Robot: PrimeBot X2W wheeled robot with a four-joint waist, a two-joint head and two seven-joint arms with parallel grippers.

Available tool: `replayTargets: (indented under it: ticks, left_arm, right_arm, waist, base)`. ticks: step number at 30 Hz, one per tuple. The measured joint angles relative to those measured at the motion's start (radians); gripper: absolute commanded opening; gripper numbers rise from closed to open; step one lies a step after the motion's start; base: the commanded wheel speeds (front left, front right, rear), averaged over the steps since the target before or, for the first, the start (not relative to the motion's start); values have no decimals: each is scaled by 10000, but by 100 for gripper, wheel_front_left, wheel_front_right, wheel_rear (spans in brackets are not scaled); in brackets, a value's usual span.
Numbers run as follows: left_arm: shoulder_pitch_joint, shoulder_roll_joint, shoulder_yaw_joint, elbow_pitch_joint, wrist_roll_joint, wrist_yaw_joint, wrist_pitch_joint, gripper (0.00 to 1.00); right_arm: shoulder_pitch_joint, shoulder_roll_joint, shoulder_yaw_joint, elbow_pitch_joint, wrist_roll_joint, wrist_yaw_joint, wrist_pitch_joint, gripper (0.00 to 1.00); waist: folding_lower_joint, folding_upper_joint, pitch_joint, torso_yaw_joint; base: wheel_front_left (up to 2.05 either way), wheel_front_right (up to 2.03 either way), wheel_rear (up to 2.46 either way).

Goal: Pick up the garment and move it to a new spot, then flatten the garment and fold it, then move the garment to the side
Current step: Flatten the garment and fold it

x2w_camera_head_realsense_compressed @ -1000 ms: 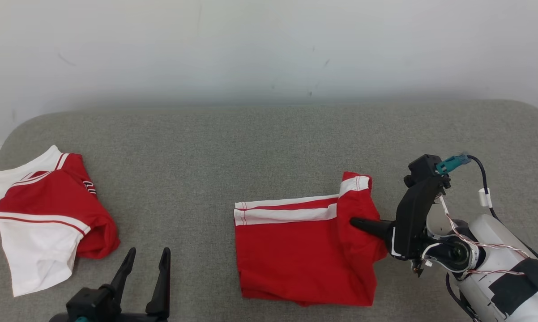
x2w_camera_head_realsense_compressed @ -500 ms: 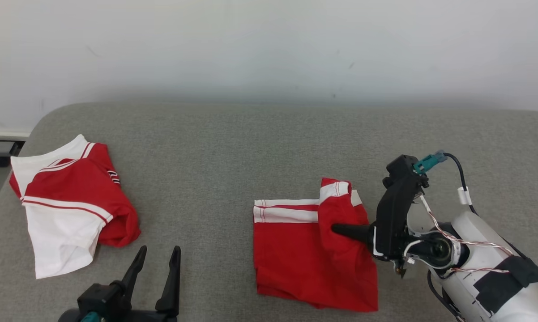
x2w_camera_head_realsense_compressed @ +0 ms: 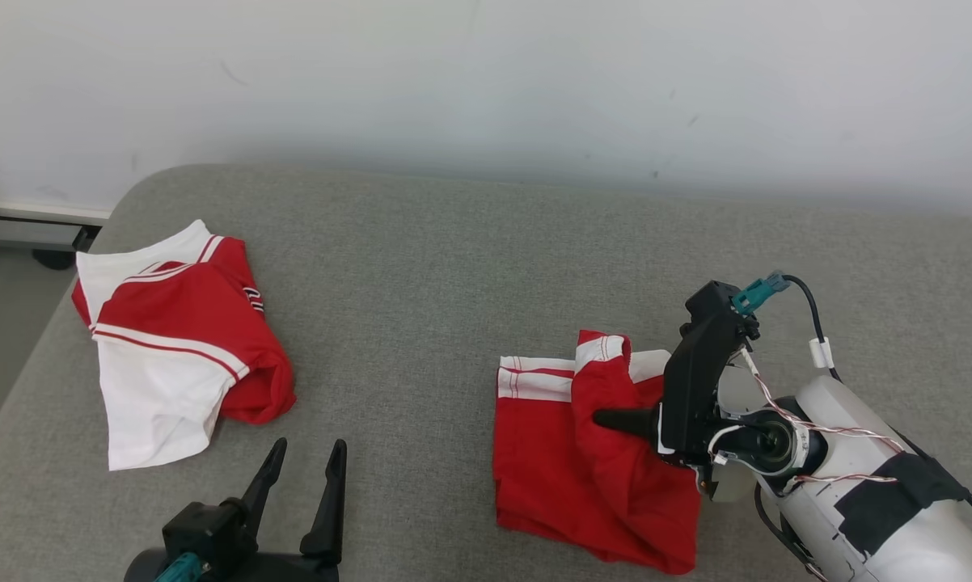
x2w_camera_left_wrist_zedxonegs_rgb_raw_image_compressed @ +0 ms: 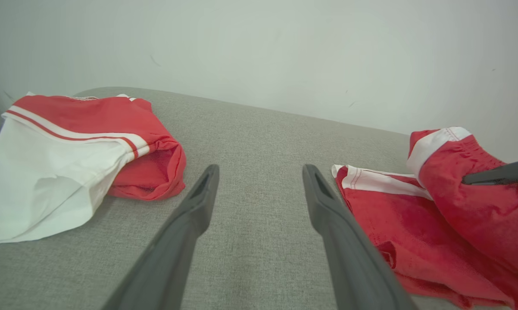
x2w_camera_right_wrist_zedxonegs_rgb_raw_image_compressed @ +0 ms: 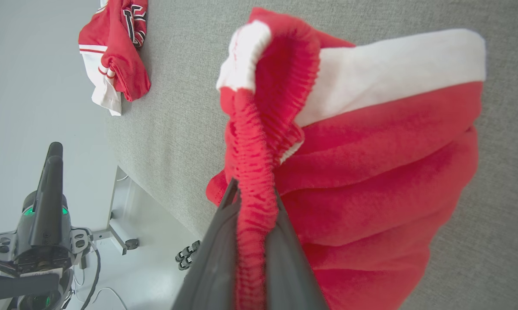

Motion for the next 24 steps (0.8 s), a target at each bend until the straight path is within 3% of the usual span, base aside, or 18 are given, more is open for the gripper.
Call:
replayTargets:
  ticks: [8, 9, 10, 11, 18, 24]
  left_arm:
    - [-26, -31, 21, 159, -4, 0, -2, 100]
    - [-26, -35, 25, 176, -4, 0, 0, 100]
    - [-26, -36, 31, 192, -4, 0, 0, 100]
    - [-26, -38, 36, 207, -4, 0, -2, 100]
    - [9, -4, 219, 382, -31, 6, 0, 100]
    - [393, 153, 397, 349, -35, 12, -2, 100]
  right_arm:
    - [-151, 190, 194, 460, -94, -178, 84, 0]
    - [-151, 192, 226, 516, -109, -180, 86, 14]
    - [-151, 192, 244, 537, -136, -190, 81, 73]
    - [-151, 194, 242, 539, -180, -190, 77, 100]
    - [-330, 240, 54, 648, -178, -261, -125, 100]
    - [-282, 17, -259, 105, -173, -115, -639, 100]
  waist:
    - [0, 1, 29, 190]
    - [1, 0, 30, 199]
    - [0, 1, 30, 208]
    - [0, 0, 29, 216]
    - [0, 0, -46, 154]
    - [0, 0, -141, -129]
  base:
    - [0, 0, 0]
    - [0, 0, 0]
    - [0, 0, 0]
    - [0, 0, 0]
    - [0, 0, 0]
    - [0, 0, 0]
